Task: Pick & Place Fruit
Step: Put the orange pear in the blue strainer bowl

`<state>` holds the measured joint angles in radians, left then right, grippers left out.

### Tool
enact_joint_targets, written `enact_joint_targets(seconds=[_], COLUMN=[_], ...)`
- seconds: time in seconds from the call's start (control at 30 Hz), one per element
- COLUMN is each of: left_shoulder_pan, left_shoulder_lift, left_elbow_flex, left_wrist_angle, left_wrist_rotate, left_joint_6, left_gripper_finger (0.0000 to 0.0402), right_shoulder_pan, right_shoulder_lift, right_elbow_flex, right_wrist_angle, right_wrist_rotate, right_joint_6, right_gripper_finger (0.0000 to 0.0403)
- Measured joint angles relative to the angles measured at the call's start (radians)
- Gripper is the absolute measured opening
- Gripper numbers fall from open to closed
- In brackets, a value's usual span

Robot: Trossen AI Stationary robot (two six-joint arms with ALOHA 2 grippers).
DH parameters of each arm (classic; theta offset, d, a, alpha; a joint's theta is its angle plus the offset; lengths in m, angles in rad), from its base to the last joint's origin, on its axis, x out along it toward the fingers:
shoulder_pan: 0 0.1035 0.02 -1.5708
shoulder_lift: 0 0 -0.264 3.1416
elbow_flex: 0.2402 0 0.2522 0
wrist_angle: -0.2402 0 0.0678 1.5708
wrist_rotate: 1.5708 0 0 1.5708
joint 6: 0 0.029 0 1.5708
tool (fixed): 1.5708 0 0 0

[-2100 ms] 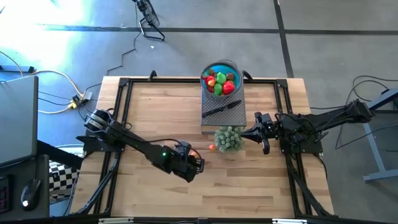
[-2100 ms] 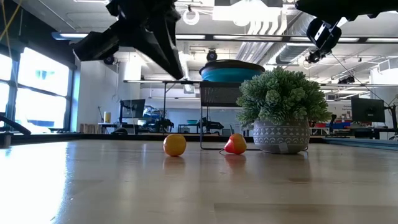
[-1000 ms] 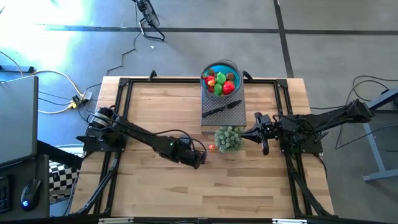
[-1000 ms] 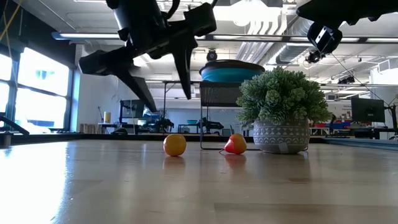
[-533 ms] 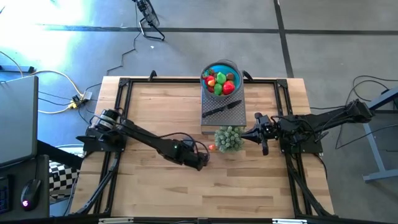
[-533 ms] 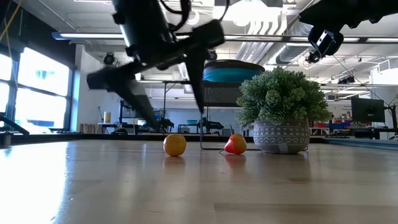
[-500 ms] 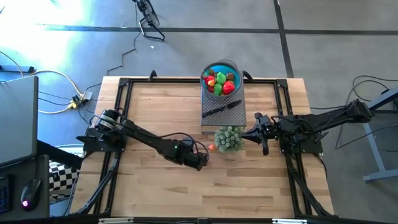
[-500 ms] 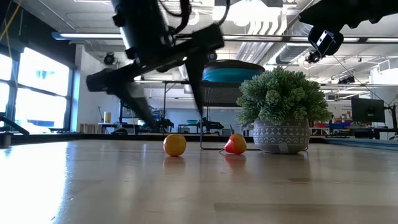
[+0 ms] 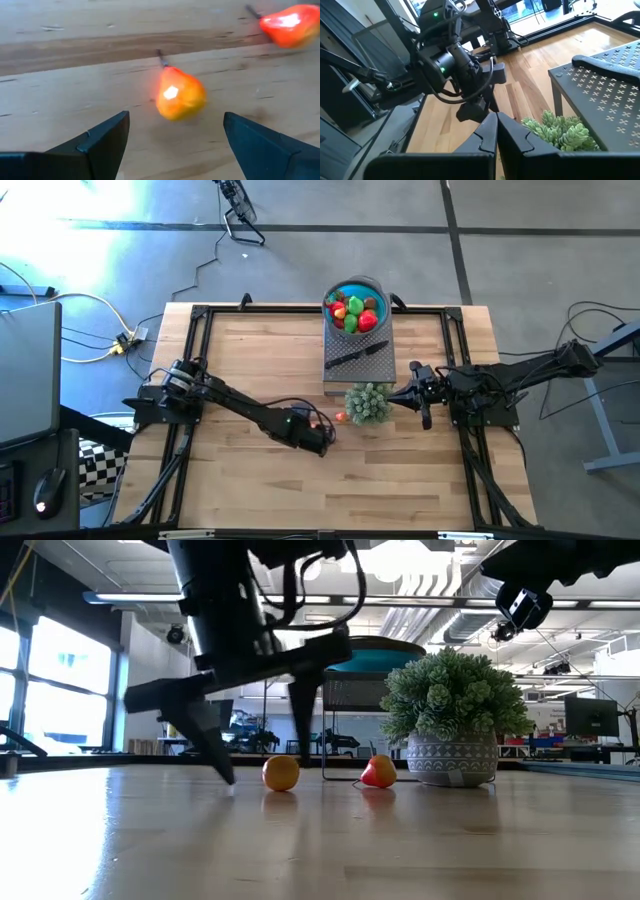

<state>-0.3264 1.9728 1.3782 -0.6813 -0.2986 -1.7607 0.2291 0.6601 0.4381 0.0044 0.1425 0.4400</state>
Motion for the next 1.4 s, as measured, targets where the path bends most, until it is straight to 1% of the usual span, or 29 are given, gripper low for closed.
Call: enact_joint_targets(seconds=[0.27, 0.47, 1.0, 1.1, 1.4], left_shoulder_pan=[0.0, 0.0, -0.002, -0.001, -0.002], left_shoulder_lift=[0.003, 0.021, 0.053, 0.053, 0.055], left_elbow_flex=[0.001, 0.003, 0.004, 0.003, 0.001], left_wrist_angle=[0.011, 0.042, 0.05, 0.048, 0.031], left_wrist_rotate=[-0.063, -0.067, -0.068, -0.065, -0.079], left_joint_6=[-0.027, -0.027, -0.05, -0.05, -0.051], left_gripper_finger=[0.0317, 0.0317, 0.0314, 0.0299, 0.0225], right_shoulder_pan=[0.0, 0.0, 0.0, 0.0, 0.0], right_shoulder_lift=[0.0, 0.0, 0.0, 0.0, 0.0], right_elbow_flex=[0.0, 0.0, 0.0, 0.0, 0.0], right_wrist_angle=[-0.002, -0.002, -0.002, -0.002, -0.001], right_wrist_rotate=[0.0, 0.0, 0.0, 0.0, 0.01], right_joint_6=[0.0, 0.0, 0.0, 0.0, 0.0], right_gripper_finger=[0.0002, 0.0002, 0.0002, 0.0002, 0.0003])
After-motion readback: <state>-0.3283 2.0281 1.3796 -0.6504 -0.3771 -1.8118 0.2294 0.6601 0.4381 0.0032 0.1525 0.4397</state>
